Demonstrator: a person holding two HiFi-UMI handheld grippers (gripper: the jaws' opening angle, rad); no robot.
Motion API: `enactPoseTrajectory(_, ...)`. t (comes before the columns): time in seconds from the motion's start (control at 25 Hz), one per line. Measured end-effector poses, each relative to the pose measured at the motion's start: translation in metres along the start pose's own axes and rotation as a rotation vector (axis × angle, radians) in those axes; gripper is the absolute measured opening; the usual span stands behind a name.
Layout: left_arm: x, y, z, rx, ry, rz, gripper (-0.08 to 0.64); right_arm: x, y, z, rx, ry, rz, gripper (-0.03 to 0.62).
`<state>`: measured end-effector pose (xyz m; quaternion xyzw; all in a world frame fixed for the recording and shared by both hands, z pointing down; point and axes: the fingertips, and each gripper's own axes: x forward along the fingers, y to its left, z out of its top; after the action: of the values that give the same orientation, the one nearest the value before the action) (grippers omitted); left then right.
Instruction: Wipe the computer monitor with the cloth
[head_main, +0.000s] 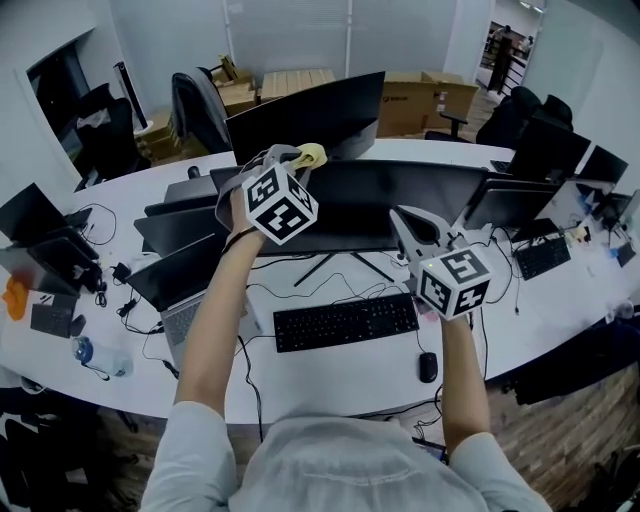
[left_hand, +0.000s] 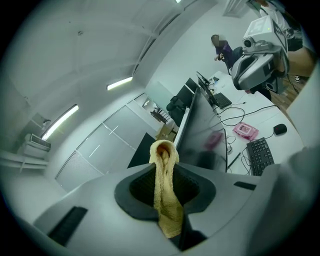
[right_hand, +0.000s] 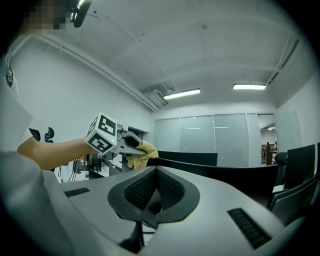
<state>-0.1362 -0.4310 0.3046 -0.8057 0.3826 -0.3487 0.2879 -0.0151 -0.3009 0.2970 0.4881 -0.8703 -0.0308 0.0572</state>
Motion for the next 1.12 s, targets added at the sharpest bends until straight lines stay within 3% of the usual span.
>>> enactPoseTrajectory(0.44, -0.043, 0.042, -0.087, -0.042, 0.069, 0.050, 0.078, 0.056, 0.066, -0.002, -0.006, 0.004, 0.075, 0.027)
enactPoseTrajectory(0.64, -0.056, 0.054, -0.112, -0.063, 0.087, 0.073, 0.078, 0.069, 0.085, 0.003, -0.004, -0.004, 0.101, 0.026)
enactPoseTrajectory(0.88, -0.069, 0.063, -0.134, -0.080, 0.095, 0.113, 0.078, 0.079, 0.100, -0.001, -0.008, 0.058, 0.109, 0.026)
enactPoseTrajectory(1.0, -0.077, 0.073, -0.147, -0.148, 0.081, 0.157, 0.078, 0.081, 0.103, -0.003, -0.029, 0.075, 0.108, 0.026)
enactPoseTrajectory(1.12, -0.090, 0.086, -0.161, -0.305, 0.024, 0.204, 0.078, 0.084, 0.107, -0.004, -0.039, 0.067, 0.119, 0.026)
